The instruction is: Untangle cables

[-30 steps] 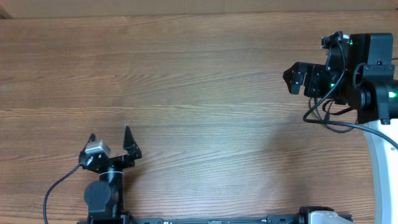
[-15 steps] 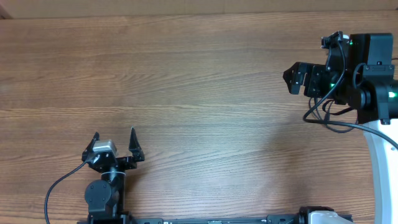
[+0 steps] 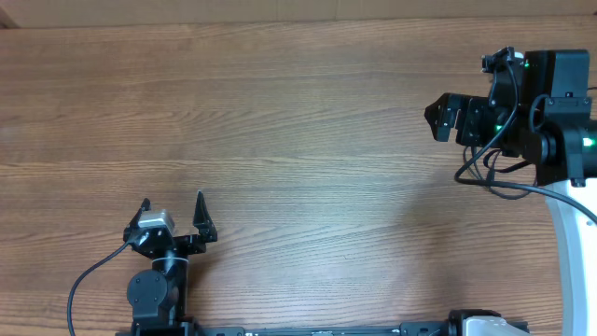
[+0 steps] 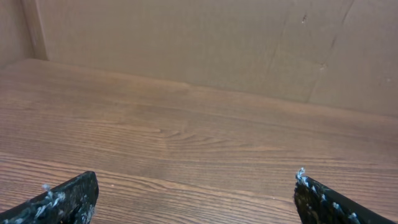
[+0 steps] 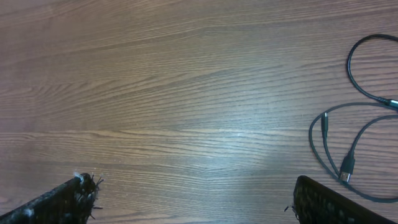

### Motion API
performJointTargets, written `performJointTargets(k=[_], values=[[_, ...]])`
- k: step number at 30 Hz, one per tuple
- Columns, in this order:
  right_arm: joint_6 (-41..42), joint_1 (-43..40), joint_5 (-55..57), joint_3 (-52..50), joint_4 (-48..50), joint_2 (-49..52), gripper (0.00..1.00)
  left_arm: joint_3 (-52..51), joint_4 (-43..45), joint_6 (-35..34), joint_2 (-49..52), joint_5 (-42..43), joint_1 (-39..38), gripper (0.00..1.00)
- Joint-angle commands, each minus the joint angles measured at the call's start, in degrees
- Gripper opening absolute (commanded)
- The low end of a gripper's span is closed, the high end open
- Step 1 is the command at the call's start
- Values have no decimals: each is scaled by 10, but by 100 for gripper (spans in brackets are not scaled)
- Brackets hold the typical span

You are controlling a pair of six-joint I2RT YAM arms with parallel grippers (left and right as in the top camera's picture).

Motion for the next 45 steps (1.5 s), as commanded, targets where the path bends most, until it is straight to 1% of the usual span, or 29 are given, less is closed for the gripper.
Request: performJointTargets(k=[1, 38, 40, 42, 45], values=[[2, 2, -1, 5, 1, -3, 100, -2, 0, -6, -5, 10, 2, 100], [1, 2, 7, 3, 2, -12, 100, -2, 0, -6, -5, 9, 2, 100], [2, 2, 10, -5, 16, -22, 100, -2, 0, -6, -5, 9, 2, 100], [3, 2, 3, -26, 58, -36, 100, -2, 0, -6, -5, 9, 2, 100], [2, 2, -23, -91, 168, -72, 100, -2, 0, -6, -5, 9, 2, 100]])
